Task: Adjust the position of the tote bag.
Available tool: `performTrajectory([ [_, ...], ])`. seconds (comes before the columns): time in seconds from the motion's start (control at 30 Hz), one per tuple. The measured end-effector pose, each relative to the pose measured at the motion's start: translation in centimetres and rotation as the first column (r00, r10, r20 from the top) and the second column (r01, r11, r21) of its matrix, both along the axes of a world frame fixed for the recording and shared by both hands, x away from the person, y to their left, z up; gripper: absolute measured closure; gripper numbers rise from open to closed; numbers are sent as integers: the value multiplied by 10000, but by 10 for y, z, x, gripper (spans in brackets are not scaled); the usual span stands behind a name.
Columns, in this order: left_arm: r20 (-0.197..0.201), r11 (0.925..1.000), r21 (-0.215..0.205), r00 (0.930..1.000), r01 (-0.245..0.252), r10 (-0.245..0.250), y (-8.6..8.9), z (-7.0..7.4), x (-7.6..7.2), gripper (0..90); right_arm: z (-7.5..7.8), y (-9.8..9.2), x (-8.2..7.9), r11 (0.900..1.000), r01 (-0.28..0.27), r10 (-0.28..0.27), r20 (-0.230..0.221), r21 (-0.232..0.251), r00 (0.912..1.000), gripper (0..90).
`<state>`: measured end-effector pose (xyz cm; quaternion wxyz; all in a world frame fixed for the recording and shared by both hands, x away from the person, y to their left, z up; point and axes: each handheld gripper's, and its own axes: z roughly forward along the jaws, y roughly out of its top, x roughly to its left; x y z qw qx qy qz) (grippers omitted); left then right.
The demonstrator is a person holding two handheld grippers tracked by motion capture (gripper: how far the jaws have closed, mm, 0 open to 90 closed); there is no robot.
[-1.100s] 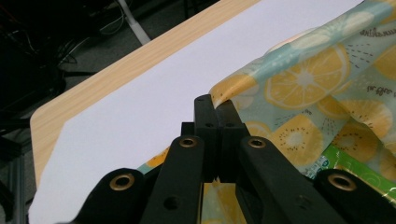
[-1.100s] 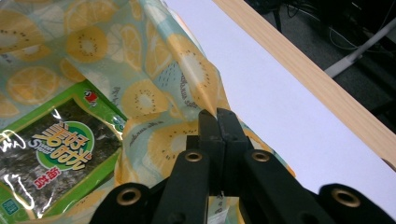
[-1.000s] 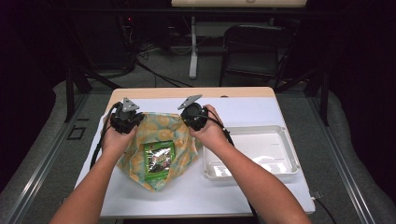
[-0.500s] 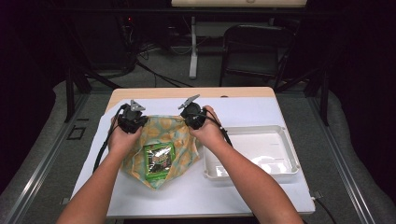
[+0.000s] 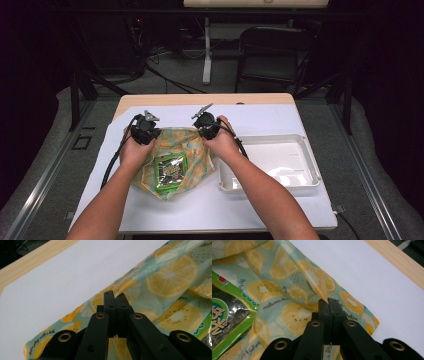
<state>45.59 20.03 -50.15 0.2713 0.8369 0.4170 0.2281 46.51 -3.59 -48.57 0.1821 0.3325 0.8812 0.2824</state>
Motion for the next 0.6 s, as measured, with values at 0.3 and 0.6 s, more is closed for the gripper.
performTrajectory([
  [0.3, -260, 9999, 161, 9997, -18, 22, -2, -8, 2, 888, -12, 1, 3, 9997, 161, -165, -279, -167, 9995, 900],
  [0.6, -277, 10000, 30, 9996, 32, -31, -3, -4, -2, 750, -23, -4, 6, 9983, 437, -412, -624, 381, 9972, 900],
])
